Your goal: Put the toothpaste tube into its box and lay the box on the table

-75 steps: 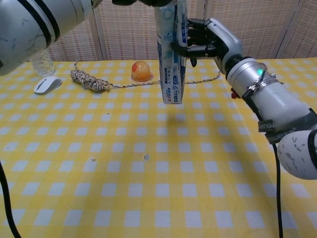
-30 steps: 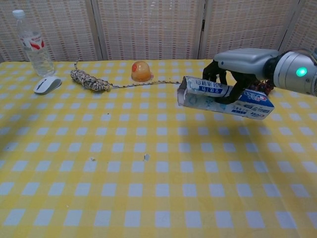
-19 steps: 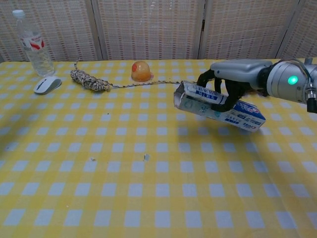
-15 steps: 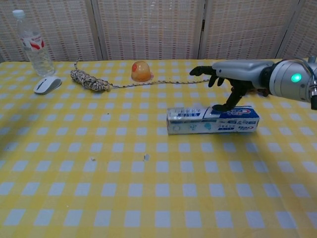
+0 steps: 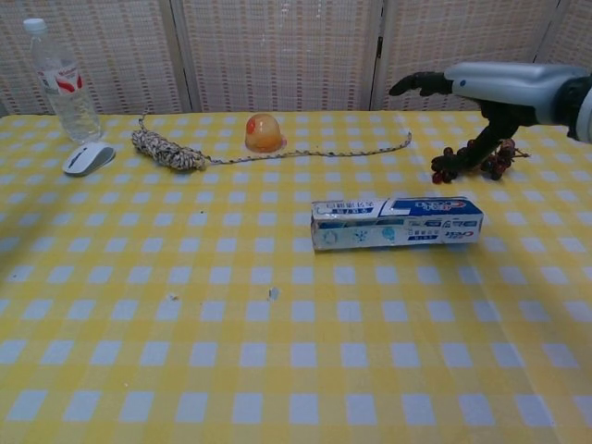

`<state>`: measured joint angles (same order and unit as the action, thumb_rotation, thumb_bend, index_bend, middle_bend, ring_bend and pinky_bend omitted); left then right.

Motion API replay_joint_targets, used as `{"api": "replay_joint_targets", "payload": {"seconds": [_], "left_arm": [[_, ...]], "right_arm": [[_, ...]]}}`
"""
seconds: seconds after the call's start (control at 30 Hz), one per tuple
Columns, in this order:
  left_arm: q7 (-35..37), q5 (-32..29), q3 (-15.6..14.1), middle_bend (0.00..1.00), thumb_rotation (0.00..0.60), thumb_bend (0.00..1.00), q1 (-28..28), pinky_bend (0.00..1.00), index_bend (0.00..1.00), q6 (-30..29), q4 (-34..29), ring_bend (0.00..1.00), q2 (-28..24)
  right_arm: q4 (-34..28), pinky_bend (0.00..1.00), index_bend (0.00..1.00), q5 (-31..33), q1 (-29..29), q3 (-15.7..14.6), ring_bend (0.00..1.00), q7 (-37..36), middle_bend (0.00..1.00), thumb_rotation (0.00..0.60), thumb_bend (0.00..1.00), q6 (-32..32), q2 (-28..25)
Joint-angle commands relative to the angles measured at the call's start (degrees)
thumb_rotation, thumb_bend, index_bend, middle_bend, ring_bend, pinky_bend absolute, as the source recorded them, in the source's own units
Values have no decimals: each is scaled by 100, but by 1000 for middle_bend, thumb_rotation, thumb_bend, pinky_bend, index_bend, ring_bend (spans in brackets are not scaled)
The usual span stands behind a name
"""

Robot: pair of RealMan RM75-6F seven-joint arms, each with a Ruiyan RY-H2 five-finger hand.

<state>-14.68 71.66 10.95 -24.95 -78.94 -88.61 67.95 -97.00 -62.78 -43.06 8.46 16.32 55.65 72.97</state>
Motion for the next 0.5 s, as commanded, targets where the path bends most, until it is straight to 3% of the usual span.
{"api": "replay_joint_targets", "payload": {"seconds": [0.03, 0.17, 0.3, 0.5], "left_arm": [[-429, -154, -115, 161, 600, 305, 199, 0, 138, -41, -318, 0, -304], [-555, -131, -301, 150, 600, 296, 566, 0, 138, -373, -596, 0, -463], [-444, -391, -463, 145, 600, 296, 934, 0, 138, -462, -851, 0, -550], [-94, -538, -563, 135, 600, 294, 1282, 0, 137, -550, -813, 0, -454]], "right_arm": [[-690, 0, 0, -590, 802, -372, 0, 473, 0, 600, 405, 1194, -675], [-721, 0, 0, -1321, 1662, -782, 0, 489, 0, 600, 405, 2436, -825], [-274, 0, 0, -1812, 2486, -1007, 0, 3, 0, 600, 401, 3551, -710], [554, 0, 0, -2049, 3224, -1110, 0, -669, 0, 600, 400, 4274, -405]]}}
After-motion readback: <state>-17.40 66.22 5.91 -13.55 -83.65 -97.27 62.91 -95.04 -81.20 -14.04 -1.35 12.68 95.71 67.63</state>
